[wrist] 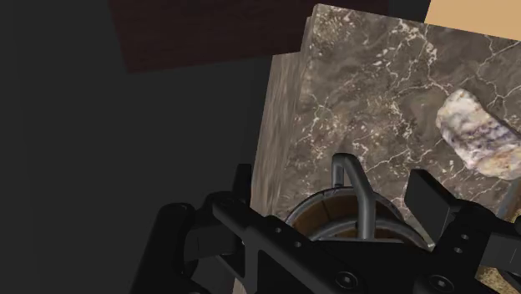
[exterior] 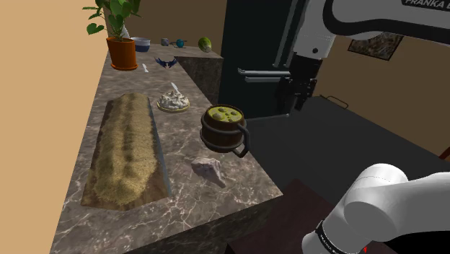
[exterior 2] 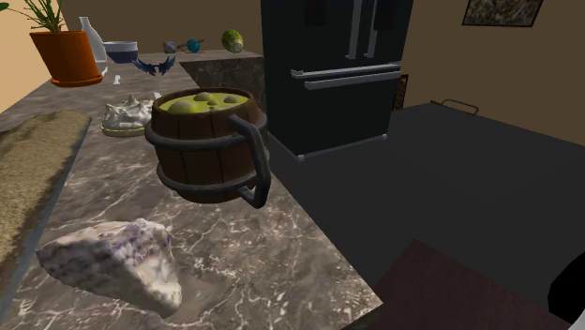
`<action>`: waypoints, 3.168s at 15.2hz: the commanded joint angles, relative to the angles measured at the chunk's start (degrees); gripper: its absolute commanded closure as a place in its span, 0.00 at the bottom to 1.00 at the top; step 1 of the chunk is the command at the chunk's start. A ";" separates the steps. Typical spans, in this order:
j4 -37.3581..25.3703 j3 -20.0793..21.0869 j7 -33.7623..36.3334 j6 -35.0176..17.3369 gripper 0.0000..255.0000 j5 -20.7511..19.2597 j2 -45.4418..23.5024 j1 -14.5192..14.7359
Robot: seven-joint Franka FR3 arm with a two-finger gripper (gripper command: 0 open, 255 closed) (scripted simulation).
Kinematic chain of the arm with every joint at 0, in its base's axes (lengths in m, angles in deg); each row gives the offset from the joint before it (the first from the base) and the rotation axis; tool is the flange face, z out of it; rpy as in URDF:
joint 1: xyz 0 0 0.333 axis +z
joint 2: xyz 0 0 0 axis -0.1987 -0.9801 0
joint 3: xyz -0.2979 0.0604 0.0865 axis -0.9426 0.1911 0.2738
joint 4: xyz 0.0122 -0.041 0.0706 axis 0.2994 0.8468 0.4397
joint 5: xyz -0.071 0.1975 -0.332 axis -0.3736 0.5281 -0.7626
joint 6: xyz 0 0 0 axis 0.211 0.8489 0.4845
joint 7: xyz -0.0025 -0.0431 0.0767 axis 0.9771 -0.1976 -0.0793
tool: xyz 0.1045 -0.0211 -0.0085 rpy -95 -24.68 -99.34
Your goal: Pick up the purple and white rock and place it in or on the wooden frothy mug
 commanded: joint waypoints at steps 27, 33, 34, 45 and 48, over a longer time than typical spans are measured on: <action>14.25 29.72 14.97 -35.61 0.00 4.10 -14.77 9.51; 16.00 30.40 15.28 -38.83 0.00 3.89 -16.29 9.14; 16.00 30.40 15.28 -38.83 0.00 3.89 -16.29 9.14; 15.56 30.22 15.08 -38.54 1.00 3.68 -16.46 8.92; 16.00 30.47 15.24 -38.82 1.00 3.94 -16.27 9.06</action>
